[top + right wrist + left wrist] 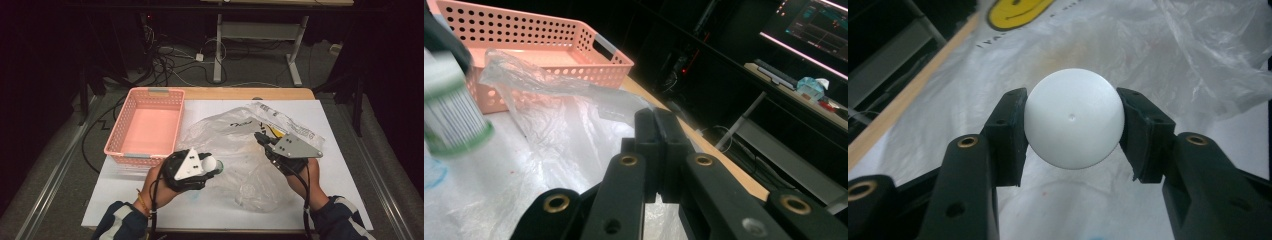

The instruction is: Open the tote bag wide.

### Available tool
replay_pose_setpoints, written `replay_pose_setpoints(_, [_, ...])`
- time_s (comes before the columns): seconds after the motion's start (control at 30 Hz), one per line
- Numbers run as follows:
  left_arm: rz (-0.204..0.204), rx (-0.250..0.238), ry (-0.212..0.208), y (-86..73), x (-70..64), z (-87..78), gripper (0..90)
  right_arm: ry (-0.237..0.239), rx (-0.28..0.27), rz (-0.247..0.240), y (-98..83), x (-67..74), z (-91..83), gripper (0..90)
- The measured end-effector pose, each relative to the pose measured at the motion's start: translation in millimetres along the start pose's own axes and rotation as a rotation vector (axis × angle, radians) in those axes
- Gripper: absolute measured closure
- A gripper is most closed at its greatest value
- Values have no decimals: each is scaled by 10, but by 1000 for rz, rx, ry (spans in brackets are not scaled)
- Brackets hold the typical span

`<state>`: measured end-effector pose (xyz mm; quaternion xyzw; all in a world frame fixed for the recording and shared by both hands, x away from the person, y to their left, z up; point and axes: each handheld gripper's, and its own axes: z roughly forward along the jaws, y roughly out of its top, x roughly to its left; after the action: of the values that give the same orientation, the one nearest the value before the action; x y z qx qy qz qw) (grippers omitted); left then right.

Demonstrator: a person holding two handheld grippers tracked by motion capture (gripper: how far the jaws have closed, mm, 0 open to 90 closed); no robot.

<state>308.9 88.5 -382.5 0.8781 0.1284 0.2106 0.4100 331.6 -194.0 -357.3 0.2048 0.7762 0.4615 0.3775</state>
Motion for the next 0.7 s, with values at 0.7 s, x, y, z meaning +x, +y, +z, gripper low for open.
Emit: replay_pose_setpoints(0.7, [-5, 110, -22, 3, 38, 1076, 478, 40, 47, -19, -117, 65, 71, 900])
